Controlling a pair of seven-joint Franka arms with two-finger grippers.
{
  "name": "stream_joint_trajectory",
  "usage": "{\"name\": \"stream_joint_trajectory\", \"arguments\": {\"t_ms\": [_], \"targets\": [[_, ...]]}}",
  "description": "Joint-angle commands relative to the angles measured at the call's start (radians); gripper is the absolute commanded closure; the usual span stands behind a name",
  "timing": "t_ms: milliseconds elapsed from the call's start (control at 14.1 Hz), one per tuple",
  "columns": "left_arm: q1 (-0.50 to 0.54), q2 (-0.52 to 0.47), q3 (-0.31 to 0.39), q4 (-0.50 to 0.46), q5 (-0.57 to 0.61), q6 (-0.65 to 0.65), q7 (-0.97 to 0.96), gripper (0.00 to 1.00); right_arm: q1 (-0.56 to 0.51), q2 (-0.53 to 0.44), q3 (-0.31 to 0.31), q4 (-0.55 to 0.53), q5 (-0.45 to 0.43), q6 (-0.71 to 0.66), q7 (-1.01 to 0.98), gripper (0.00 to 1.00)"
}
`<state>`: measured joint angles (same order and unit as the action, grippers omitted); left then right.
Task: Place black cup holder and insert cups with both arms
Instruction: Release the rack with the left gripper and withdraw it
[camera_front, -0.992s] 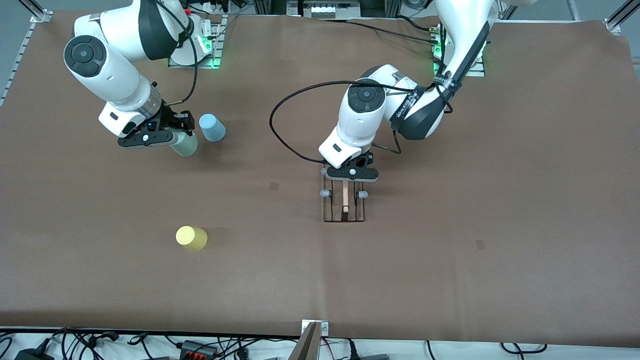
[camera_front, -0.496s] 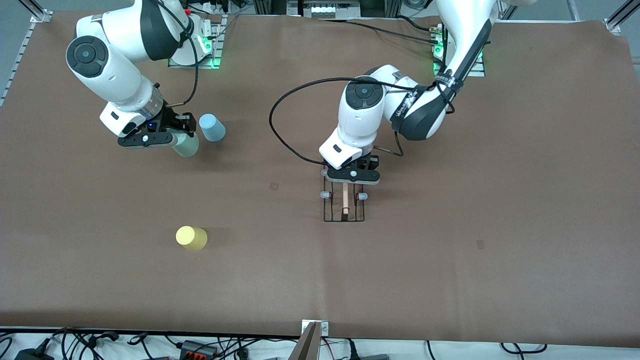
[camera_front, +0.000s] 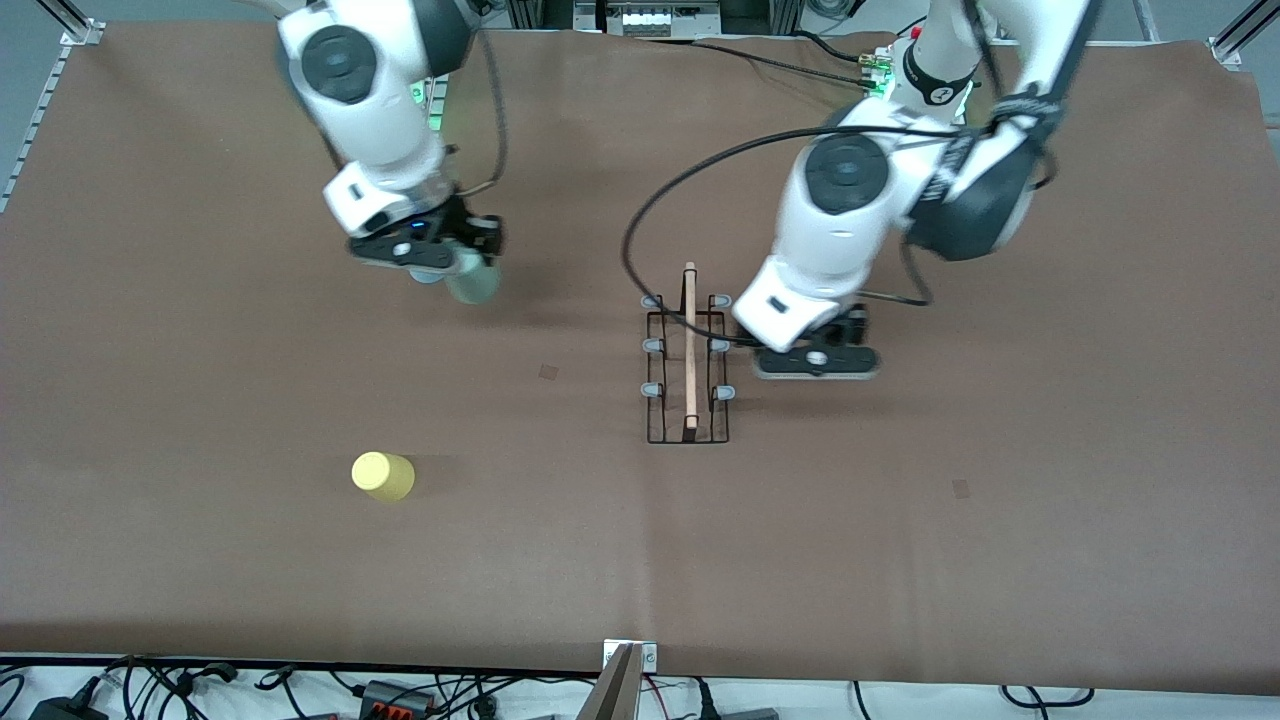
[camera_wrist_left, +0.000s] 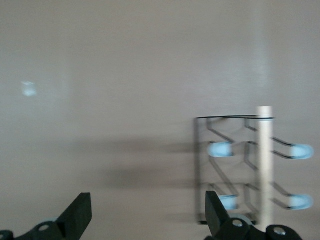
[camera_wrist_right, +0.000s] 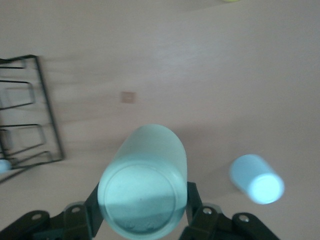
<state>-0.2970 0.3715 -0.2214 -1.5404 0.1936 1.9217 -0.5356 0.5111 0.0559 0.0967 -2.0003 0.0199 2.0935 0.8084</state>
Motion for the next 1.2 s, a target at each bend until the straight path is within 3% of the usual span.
{"name": "stream_joint_trajectory", "arguments": {"t_ms": [0, 354, 567, 850, 1134], "targets": [[0.105, -0.052, -0.009, -0.010, 0.015, -0.042, 0.188, 0.00, 0.073, 0.137, 0.008, 0.177, 0.005, -0.010, 0.174, 0.84], [0.269, -0.088, -0.010, -0.011, 0.014, -0.084, 0.408, 0.00, 0.210, 0.350, 0.008, 0.409, 0.002, -0.006, 0.382, 0.84], [0.321, -0.098, -0.009, -0.010, 0.013, -0.170, 0.535, 0.00, 0.234, 0.381, 0.023, 0.416, 0.003, 0.039, 0.400, 0.84], [0.348, -0.106, -0.007, -0.015, -0.038, -0.265, 0.560, 0.00, 0.239, 0.406, 0.038, 0.416, -0.008, 0.056, 0.388, 0.84], [0.381, -0.106, -0.007, 0.003, -0.120, -0.260, 0.559, 0.00, 0.242, 0.441, 0.037, 0.416, -0.020, 0.140, 0.388, 0.84]]}}
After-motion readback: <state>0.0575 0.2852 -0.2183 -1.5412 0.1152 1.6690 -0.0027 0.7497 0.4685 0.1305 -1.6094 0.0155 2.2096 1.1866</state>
